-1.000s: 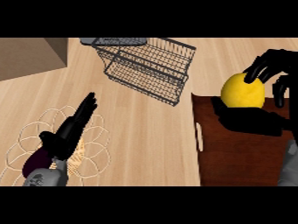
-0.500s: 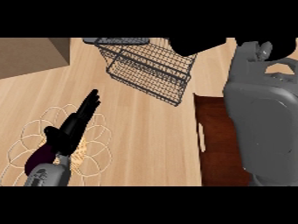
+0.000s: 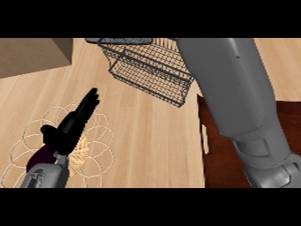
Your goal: Pick the lemon from the tray and place it in the tiered basket
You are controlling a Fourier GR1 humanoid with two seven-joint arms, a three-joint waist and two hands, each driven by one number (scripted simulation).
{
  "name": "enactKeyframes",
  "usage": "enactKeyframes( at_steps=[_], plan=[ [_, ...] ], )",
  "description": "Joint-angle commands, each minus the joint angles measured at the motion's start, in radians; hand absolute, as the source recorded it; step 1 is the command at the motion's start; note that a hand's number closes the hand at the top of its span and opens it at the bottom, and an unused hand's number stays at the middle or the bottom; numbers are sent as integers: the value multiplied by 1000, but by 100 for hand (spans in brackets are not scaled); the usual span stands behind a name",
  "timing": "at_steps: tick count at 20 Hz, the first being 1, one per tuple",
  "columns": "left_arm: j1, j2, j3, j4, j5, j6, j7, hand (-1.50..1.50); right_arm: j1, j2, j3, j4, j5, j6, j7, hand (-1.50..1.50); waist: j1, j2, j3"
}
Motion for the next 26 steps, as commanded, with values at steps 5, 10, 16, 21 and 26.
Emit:
enactKeyframes(
  at_steps=[5,10,16,21,26],
  plan=[
    [-12,-11,-17,1,-20,-2,-2,0,-152,5,-61,392,-46,-195,-138,150,9,5,0],
    [-8,-45,-36,20,-39,21,-11,0,-199,5,-76,520,-148,-277,-222,150,15,8,0],
    [-35,-37,-22,49,-32,7,-17,0,-207,5,-111,581,-360,-372,-184,150,23,8,0],
    [-15,-25,-24,8,-44,17,7,0,-210,5,-165,633,-505,-420,-178,-150,26,3,0],
    [-13,-46,-15,13,-24,18,0,0,-235,5,-136,623,-562,-555,-238,-150,7,-3,0]
  ],
)
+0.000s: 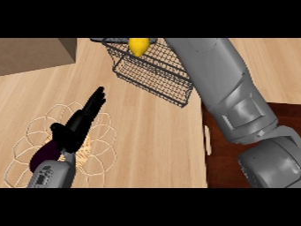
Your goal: Pick the lemon from the tray and place it in the tiered basket
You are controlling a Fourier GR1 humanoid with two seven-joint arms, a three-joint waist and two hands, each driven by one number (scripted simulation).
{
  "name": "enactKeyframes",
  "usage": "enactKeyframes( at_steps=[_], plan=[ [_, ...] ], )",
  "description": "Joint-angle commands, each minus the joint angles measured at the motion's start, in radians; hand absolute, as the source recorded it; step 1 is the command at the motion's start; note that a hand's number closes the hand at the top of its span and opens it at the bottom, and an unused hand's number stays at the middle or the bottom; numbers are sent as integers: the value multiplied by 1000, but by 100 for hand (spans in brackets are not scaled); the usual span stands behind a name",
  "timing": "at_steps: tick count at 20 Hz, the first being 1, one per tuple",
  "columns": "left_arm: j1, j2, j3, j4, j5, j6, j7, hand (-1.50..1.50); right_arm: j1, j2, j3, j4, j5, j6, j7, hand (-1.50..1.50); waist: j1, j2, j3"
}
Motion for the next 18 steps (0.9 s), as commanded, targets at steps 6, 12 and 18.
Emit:
enactKeyframes(
  at_steps=[6,12,18],
  plan=[
    [62,-25,-9,7,-29,40,-43,0,-11,-67,97,13,151,-308,39,-150,-53,-16,0],
    [63,16,43,-14,22,8,0,0,63,-191,118,-86,220,-411,53,-150,-91,-30,2],
    [152,53,70,-28,23,0,-44,0,289,-263,74,-378,140,-358,-22,-150,-138,-50,5]
  ],
)
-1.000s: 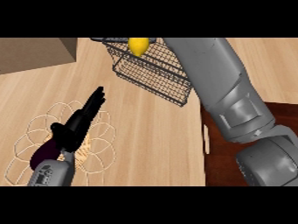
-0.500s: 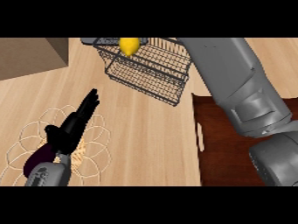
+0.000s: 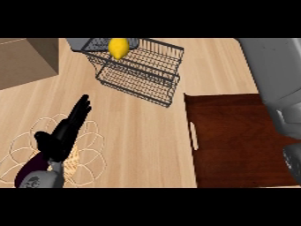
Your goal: Pick the lemon from the tray and place it in the tiered basket
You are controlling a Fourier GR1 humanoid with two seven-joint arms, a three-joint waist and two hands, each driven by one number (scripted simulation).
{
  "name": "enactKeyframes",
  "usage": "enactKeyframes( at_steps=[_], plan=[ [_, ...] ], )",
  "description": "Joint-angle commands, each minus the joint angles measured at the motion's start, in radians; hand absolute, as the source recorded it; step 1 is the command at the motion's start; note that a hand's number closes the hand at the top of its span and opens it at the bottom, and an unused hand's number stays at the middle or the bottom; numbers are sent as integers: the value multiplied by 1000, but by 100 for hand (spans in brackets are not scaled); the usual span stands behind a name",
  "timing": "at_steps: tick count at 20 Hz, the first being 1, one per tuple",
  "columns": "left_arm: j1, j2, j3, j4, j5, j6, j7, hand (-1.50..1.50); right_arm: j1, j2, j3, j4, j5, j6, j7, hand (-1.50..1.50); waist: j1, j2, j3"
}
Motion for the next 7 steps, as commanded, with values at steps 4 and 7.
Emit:
enactKeyframes(
  at_steps=[4,7],
  plan=[
    [52,24,35,-21,24,-8,-11,0,254,-135,-22,-338,-84,131,23,-150,-52,-16,1],
    [57,11,24,-13,8,5,-26,0,384,-141,11,-504,-109,203,48,-150,-61,-16,0]
  ],
)
